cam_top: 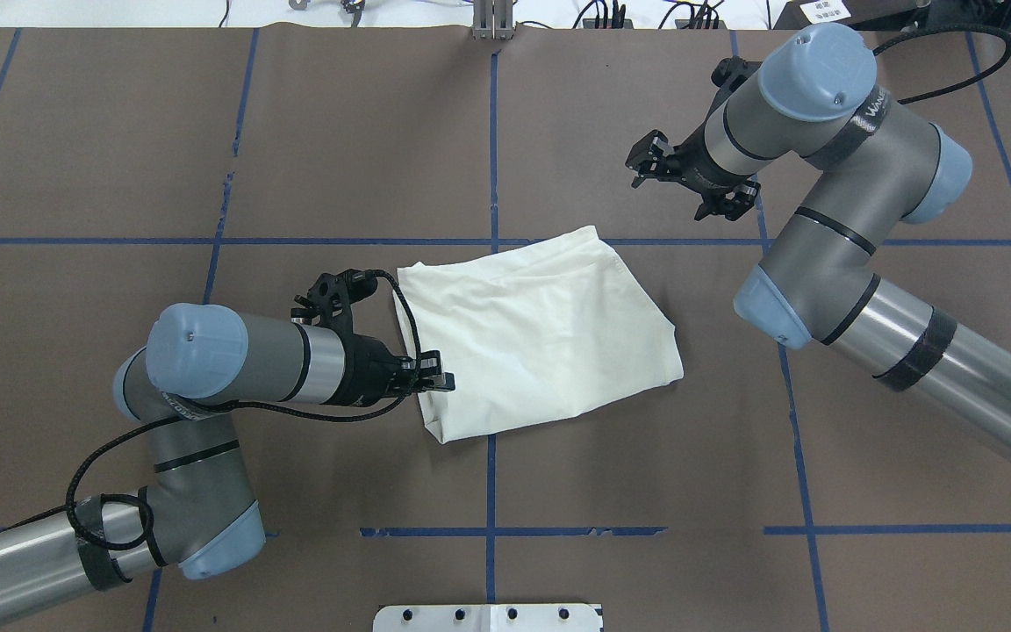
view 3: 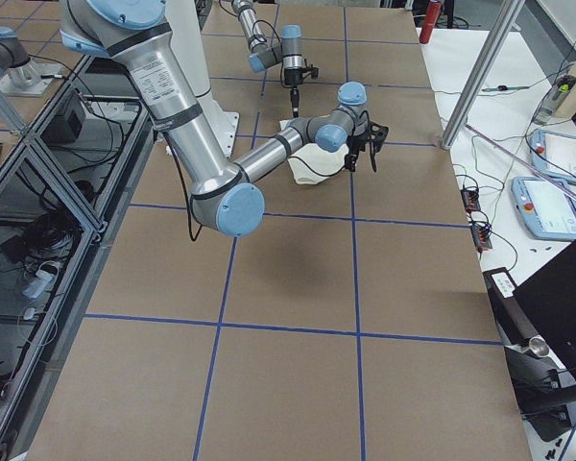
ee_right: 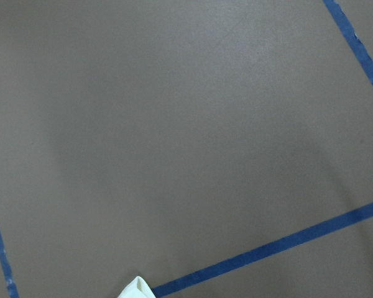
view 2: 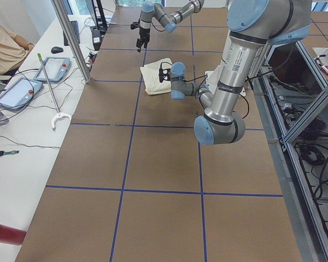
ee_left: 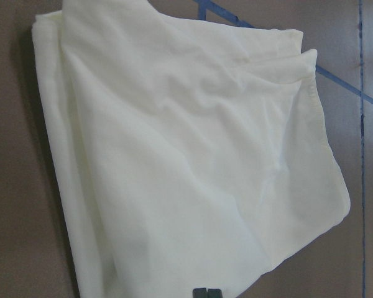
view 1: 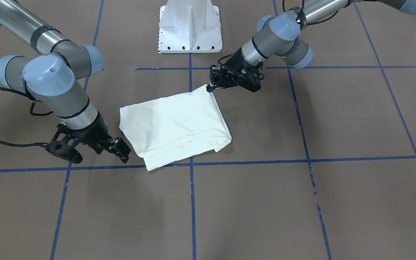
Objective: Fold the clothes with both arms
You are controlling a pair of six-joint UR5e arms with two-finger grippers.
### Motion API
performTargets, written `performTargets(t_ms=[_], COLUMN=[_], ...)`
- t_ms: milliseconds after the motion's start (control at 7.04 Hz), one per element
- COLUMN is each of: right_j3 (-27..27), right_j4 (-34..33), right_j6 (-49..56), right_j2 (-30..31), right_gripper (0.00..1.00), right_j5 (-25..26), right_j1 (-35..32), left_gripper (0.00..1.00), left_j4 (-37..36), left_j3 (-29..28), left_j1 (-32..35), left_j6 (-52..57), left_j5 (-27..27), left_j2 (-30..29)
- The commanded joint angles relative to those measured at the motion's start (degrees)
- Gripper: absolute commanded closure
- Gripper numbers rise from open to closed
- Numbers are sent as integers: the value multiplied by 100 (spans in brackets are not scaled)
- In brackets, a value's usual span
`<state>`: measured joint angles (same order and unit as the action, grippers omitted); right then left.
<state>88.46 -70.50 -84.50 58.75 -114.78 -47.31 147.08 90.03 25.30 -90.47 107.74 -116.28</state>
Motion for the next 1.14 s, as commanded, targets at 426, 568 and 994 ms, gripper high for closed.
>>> performTargets(t_ms=[426,568,994], right_j3=[-5,-5,13], right_j4=[1,1,1], right_j6=[4,4,4], right_j2=[40,40,13], right_gripper=[0,0,0], right_j5=[26,26,26], right_j1=[3,3,-6], left_gripper=[100,100,100], left_j4=[-13,-13,-22], left_j3=[-100,-74,197], left_j1=[-288,-323,-350], left_j6=[-226,-226,-226], left_j5=[1,-7,45], left_j2=[35,174,429])
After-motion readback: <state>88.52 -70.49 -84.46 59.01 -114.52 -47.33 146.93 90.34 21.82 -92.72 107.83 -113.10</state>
